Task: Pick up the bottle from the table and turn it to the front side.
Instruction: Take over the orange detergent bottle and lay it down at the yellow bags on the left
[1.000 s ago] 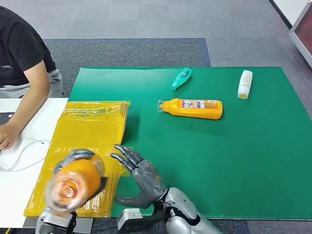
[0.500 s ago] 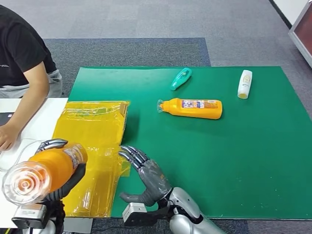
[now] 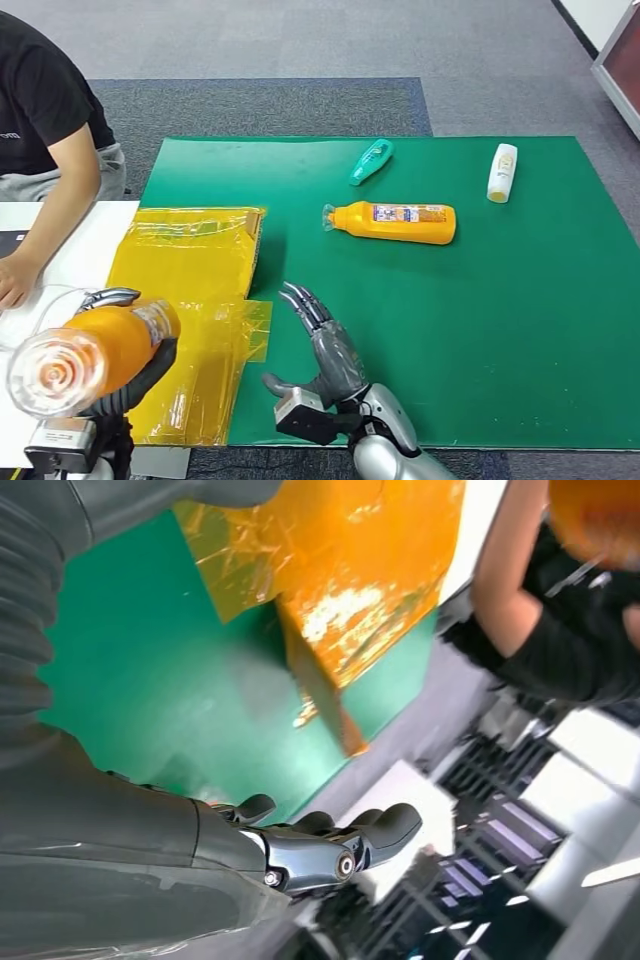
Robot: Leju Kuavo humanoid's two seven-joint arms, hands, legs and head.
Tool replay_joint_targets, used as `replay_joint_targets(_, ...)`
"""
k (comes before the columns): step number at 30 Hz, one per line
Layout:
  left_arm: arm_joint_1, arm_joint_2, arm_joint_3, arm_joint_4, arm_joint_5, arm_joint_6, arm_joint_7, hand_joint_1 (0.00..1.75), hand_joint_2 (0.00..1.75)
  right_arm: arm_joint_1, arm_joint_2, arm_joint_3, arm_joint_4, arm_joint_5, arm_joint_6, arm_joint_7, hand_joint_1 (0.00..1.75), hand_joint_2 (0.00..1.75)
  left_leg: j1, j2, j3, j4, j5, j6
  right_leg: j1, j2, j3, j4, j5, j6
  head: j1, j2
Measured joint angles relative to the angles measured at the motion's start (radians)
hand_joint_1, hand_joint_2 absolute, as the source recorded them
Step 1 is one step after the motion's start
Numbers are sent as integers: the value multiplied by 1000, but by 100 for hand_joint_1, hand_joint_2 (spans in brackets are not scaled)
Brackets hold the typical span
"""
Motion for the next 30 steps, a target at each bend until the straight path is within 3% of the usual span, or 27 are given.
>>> replay_joint_targets(12, 77, 21, -1, 69, -201, 24, 127, 175, 175, 73, 21, -76, 4, 25, -12, 16, 0, 175, 0, 0, -1, 0, 0, 0, 0, 0, -1, 0, 0, 0, 0, 0)
replay_joint_targets(22, 126, 102, 3, 115, -394, 93, 191, 175, 175, 96, 26, -104, 0, 44, -2, 12, 0, 175, 0, 0, -1, 0, 0, 0, 0, 0, -1, 0, 0, 0, 0, 0)
replay_joint_targets(30, 129, 152, 41, 134, -442, 139, 223, 175, 175, 101, 27, -104, -7, 62, -3, 5, 0, 175, 0, 0, -1, 0, 0, 0, 0, 0, -1, 0, 0, 0, 0, 0)
